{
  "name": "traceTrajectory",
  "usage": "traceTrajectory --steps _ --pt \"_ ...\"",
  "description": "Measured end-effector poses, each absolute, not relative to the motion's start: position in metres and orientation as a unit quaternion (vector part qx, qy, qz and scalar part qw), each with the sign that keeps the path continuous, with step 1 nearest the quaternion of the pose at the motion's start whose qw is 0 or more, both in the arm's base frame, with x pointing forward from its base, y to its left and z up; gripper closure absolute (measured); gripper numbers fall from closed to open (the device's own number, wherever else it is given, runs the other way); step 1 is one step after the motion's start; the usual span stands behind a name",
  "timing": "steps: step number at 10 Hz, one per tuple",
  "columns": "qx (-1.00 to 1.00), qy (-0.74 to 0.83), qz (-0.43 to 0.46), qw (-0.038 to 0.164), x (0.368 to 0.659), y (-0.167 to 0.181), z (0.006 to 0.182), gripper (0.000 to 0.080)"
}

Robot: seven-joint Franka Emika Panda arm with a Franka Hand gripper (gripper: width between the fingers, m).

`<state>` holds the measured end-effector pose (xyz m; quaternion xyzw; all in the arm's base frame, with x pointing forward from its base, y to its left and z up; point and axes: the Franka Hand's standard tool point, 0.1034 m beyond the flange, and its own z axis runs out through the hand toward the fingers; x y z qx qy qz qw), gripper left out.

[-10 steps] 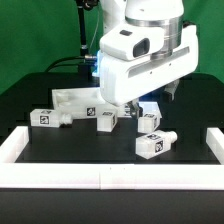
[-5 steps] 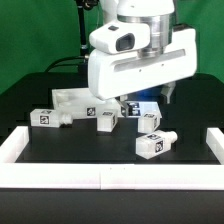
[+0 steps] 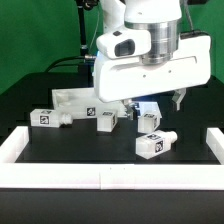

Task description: Assemble one leg

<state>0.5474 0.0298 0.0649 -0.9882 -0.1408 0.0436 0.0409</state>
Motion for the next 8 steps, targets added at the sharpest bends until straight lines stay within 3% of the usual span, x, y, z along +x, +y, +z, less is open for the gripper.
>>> traceTrajectory --steps 2,4,6,8 --pt "-0.995 -0.074 0.046 0.04 0.547 0.031 0.065 0.015" --pt "-0.994 0.097 0.04 0.038 0.553 0.039 0.064 0.015" --pt "-0.967 0.245 0.044 0.051 0.564 0.048 0.062 0.015" --pt "-0.946 0.314 -0.006 0.08 0.579 0.038 0.058 0.015"
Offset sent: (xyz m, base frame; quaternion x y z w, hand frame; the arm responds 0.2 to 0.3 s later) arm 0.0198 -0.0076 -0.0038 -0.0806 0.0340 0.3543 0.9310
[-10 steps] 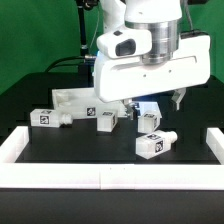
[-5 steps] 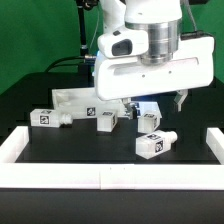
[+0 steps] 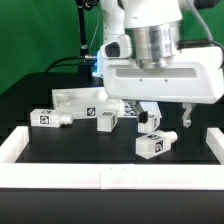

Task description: Assemble one leg

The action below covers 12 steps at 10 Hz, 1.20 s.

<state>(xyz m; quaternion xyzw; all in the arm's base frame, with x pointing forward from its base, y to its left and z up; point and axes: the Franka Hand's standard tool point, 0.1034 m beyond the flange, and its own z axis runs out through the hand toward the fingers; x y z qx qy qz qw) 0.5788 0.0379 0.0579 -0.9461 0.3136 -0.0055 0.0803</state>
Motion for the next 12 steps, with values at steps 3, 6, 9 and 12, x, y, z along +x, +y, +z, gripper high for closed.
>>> traceTrajectory --steps 3,6,9,12 --pt "-0.928 0.363 0.015 0.08 0.57 0.042 0.052 0.015" --pt "-0.92 0.383 0.037 0.073 0.563 0.028 0.027 0.015" --pt "-0.921 0.381 0.032 0.072 0.559 0.032 0.017 0.0272" --pt "-0.922 0.378 0.032 0.072 0.559 0.033 0.017 0.0519"
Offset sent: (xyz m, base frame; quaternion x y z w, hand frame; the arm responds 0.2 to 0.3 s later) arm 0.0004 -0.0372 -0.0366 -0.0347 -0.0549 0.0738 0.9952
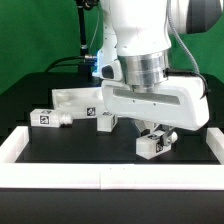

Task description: Assemble one leg

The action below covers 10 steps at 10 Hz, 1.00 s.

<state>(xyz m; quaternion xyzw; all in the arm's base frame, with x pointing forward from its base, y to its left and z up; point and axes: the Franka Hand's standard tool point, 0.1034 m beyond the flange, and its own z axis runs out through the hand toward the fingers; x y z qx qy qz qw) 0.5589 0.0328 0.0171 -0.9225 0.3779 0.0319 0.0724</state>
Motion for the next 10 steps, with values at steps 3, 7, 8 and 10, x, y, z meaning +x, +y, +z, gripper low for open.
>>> traceTrajectory --steps 3,7,8,10 --pt "-0.932 0.352 0.034 0.079 0.548 0.063 0.049 0.0519" --pt "-0.943 0.321 0.038 0.079 0.524 0.087 0.073 0.0518" --pt "-0.943 0.32 0.038 0.079 0.524 0.089 0.073 0.0518" --pt "-0.949 0.306 0.013 0.079 0.515 0.095 0.069 0.0518"
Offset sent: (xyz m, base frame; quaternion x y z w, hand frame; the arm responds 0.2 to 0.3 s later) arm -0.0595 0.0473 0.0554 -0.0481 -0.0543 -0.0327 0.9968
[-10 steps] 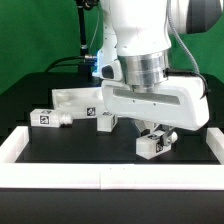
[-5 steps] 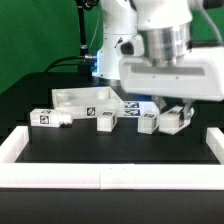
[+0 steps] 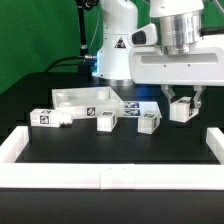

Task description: Assemble one leg

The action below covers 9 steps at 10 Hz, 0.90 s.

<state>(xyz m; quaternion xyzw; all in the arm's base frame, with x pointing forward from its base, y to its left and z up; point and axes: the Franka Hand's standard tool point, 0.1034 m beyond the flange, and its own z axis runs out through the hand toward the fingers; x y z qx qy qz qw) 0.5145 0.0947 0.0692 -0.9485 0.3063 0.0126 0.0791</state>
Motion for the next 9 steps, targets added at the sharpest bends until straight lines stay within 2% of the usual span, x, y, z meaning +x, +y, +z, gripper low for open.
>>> traceTrajectory --steps 2,4,5,8,9 --pt "-0.962 0.264 0.006 0.068 0.473 0.104 0.06 0.0518" --pt "-0.968 0.245 -0.005 0.054 0.434 0.113 0.044 0.0518" --pt "-0.966 0.252 -0.005 0.051 0.423 0.116 0.038 0.0518" --pt "-0.97 0.239 -0.006 0.051 0.425 0.119 0.037 0.0518" --pt "-0.975 0.217 -0.004 0.048 0.419 0.129 0.03 0.0518"
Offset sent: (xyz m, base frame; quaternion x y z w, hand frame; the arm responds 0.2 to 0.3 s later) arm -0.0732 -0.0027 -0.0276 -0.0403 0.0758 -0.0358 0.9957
